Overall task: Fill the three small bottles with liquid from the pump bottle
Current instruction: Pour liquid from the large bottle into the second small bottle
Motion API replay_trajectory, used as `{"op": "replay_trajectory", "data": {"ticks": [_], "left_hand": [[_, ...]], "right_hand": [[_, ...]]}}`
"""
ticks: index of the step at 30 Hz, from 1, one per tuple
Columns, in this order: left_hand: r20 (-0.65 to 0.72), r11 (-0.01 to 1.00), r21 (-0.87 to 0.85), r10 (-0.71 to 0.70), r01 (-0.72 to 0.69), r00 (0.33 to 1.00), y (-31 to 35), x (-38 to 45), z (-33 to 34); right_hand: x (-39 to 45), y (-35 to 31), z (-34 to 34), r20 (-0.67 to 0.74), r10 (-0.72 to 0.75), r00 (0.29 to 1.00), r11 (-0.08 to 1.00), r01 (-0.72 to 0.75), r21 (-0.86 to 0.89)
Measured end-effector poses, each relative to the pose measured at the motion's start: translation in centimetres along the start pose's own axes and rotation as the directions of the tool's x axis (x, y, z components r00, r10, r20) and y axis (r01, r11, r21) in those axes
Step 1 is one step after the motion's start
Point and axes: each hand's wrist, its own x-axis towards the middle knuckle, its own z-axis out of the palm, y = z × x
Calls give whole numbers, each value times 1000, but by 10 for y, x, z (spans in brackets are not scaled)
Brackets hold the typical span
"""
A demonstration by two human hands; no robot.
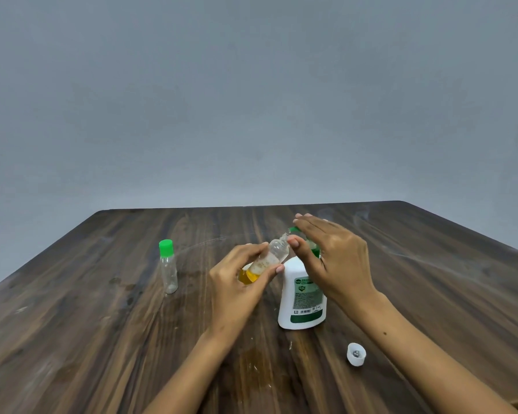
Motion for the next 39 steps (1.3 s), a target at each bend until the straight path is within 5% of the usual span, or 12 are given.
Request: {"op": "replay_trajectory", "data": {"ticks": [39], "left_hand": [[-13, 1000, -21, -2, 1, 1000, -1, 0, -1]], "right_hand": [[-10, -5, 1, 73, 49, 996, 996, -54, 75]]}}
